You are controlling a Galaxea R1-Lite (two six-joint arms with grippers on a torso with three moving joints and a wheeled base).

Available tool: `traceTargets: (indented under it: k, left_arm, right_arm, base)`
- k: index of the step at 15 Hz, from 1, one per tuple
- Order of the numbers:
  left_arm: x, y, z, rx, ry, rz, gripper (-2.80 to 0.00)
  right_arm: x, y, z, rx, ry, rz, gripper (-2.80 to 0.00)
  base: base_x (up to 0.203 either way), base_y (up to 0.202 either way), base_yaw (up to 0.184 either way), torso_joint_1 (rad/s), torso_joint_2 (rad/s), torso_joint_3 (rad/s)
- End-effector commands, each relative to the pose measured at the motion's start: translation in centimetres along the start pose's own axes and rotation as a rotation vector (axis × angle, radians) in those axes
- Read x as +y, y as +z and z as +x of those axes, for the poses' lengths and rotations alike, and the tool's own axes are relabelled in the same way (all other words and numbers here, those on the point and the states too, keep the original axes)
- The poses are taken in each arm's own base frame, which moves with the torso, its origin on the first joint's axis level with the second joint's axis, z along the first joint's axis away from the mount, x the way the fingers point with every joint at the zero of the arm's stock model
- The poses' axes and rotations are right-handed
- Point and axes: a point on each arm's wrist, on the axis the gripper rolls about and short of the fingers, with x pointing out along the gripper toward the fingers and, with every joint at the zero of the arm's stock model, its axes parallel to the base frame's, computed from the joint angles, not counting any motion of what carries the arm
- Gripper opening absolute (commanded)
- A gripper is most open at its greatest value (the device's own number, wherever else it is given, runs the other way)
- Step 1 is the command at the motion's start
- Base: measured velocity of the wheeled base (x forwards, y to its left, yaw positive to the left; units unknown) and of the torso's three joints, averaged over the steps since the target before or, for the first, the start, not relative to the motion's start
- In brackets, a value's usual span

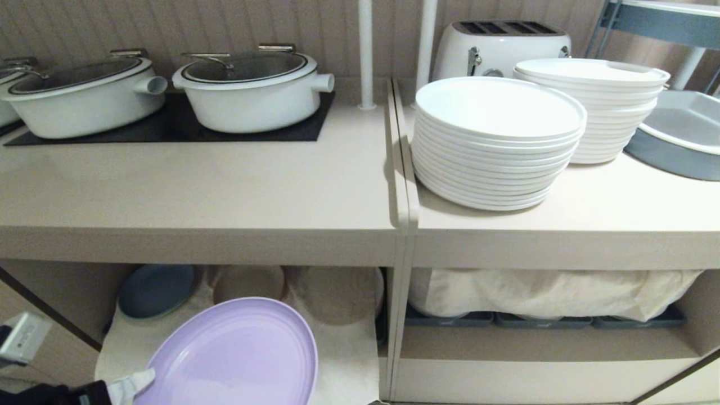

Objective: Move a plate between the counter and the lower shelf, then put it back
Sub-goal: Put the plate

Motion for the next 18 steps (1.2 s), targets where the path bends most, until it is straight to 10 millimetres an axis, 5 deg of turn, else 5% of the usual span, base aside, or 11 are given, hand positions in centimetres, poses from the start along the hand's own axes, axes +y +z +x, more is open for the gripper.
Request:
traceTargets:
  k: [1, 18]
  left_arm:
    - [-0.05, 0.10, 0.01, -0.001, -0.002, -0.009, -2.80]
    - [-0.04, 0.06, 0.03, 0.001, -0.002, -0.012, -2.80]
  right_arm:
    - [0.00, 0.01, 0.00, -0.001, 0.000, 0.001, -2.80]
    - [0.00, 0.01, 0.00, -0.001, 0.002, 0.001, -2.80]
  base:
    - [0.000, 0.000, 0.000, 0.249, -0.55, -0.295]
    - [0.000, 0.000, 0.000, 0.223, -0.46, -0.246]
